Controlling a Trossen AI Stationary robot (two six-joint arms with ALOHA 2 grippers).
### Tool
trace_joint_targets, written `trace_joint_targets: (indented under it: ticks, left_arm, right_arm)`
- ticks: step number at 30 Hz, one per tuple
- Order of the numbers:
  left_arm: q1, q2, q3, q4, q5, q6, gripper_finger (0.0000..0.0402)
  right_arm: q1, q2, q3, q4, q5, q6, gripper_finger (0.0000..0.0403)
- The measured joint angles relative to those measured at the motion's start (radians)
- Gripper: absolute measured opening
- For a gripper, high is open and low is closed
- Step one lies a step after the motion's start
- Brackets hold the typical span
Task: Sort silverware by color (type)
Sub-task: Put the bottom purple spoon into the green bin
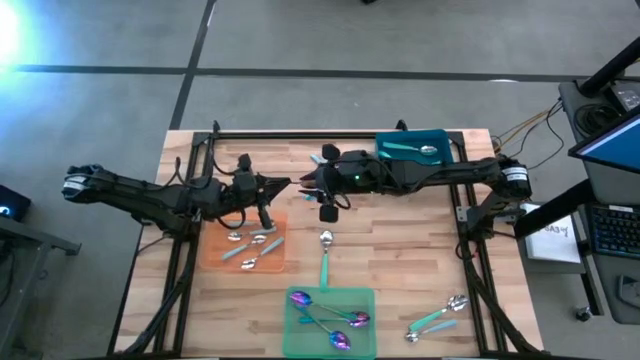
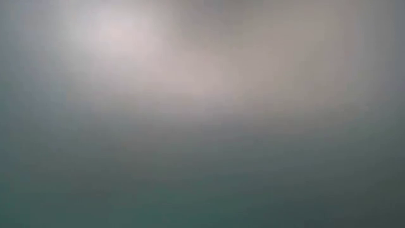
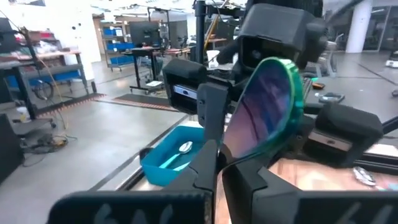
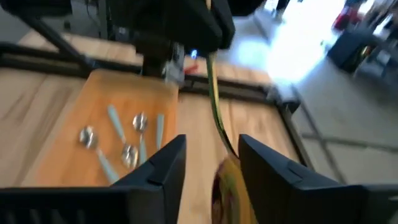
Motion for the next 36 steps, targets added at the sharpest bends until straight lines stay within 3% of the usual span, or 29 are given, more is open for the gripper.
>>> trace_joint_targets:
  ticks: [4,10,22,36]
  left_arm:
    - [0.0,0.011,0.0,-0.03,0.12,-0.113,0.0001]
    - [-0.016,0.093,0.0,-0.086,0.298,-0.313,0.0001]
    - [-0.13,0.27,0.0,0.048,0.616,-0.536,0.0]
    - [-0.213,0.415,0.003,0.052,0.786,-0.707,0.0]
  right_arm:
    - [0.0,-0.017,0.098,-0.251,0.002,0.075,0.0158]
    - [0.001,-0.03,0.225,-0.576,0.0,0.213,0.015]
    - [0.02,-0.046,0.271,-0.881,-0.001,0.49,0.0134]
    - [0.02,-0.027,0.269,-1.035,0.0,0.661,0.013]
